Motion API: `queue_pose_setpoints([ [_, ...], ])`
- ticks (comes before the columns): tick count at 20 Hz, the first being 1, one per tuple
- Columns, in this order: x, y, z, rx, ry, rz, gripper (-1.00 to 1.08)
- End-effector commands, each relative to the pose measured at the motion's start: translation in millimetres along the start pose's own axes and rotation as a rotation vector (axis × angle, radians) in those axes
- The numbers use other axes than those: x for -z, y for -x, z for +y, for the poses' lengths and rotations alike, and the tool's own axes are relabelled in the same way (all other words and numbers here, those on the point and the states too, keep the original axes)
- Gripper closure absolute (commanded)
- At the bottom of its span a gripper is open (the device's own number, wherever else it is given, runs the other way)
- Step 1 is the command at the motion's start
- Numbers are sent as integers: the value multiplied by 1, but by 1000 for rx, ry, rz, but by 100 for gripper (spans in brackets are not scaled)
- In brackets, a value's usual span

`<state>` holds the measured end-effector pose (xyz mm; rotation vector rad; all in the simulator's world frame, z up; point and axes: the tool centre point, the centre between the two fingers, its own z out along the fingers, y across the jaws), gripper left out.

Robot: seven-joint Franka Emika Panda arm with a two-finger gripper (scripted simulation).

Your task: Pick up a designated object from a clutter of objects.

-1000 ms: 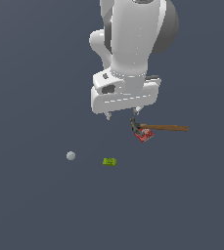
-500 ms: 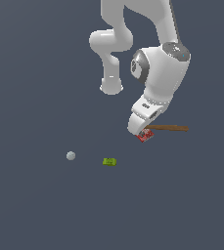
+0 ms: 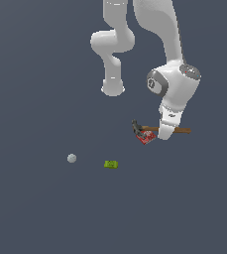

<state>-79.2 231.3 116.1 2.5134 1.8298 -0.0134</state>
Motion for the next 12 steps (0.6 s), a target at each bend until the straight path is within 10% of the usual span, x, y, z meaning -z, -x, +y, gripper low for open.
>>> queue_pose_setpoints([
  [1,-11,-11,-18,85,-6,10,-92],
  [12,-26,-25,-46,201,-18,26,-92],
])
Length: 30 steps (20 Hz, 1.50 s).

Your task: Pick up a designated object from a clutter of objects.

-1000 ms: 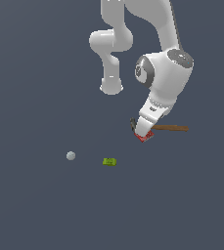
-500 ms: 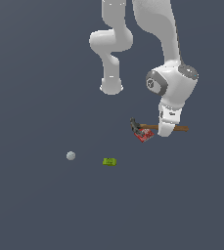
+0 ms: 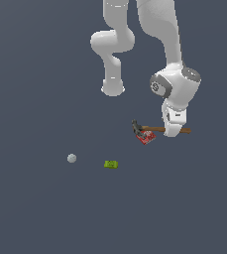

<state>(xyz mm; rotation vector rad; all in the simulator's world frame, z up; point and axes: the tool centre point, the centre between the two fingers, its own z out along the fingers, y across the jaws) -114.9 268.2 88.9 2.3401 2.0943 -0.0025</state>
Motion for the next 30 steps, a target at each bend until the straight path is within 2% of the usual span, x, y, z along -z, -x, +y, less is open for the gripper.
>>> queue_pose_setpoints([
  [1,-1,0,0,-1,0,0,-92],
  [13,-44,-1,-2,8,0,1,-92],
  [19,-51,-1,-1,8,0,2,-92],
  [20,-51,-1,-1,8,0,2,108],
  [30,-51,-3,-4,14,-2,2,108],
])
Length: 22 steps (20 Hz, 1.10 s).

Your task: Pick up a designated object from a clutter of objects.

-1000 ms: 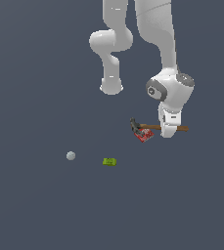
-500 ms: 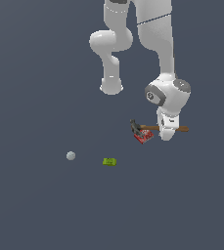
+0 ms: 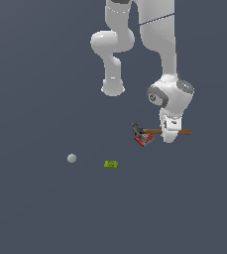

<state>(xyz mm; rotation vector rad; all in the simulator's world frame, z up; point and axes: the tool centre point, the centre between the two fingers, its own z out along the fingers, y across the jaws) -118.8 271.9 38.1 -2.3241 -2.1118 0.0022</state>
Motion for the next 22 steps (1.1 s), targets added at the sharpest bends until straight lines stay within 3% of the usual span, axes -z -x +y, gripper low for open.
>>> queue_pose_setpoints([
  [1,0,0,1,-1,0,0,108],
  [11,24,17,15,-1,0,0,108],
  [22,93,62,57,0,-2,2,108],
])
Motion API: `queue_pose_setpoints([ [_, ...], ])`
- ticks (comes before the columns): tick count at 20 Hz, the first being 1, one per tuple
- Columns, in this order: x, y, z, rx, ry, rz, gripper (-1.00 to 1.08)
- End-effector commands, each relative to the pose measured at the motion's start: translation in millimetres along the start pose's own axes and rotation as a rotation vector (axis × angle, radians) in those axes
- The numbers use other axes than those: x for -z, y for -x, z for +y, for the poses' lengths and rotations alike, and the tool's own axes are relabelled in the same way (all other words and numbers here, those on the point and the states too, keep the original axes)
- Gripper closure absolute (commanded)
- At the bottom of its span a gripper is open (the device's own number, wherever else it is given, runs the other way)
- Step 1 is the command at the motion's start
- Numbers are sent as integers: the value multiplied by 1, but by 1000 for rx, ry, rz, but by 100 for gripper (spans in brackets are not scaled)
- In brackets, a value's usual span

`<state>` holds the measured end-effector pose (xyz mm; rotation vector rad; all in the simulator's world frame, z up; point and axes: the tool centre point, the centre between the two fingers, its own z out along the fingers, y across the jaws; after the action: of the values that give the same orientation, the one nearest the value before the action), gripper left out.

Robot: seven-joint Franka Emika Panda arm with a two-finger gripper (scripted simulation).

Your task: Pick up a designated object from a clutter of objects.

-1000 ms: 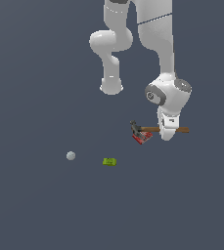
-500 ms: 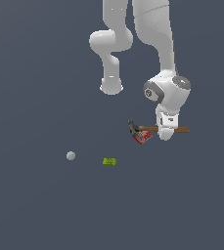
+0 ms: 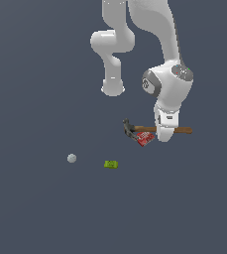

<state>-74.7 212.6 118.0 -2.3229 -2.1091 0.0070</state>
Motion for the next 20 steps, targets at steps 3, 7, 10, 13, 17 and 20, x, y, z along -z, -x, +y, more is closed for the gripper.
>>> queue_pose_setpoints([
  [3,39,24,23,1,2,4,108],
  [7,75,47,45,1,2,5,108],
  [10,103,65,62,1,2,6,108],
  [13,132,84,79,0,3,6,108],
  [17,169,108,102,-1,3,5,108],
  [20,193,124,118,-2,4,5,108],
])
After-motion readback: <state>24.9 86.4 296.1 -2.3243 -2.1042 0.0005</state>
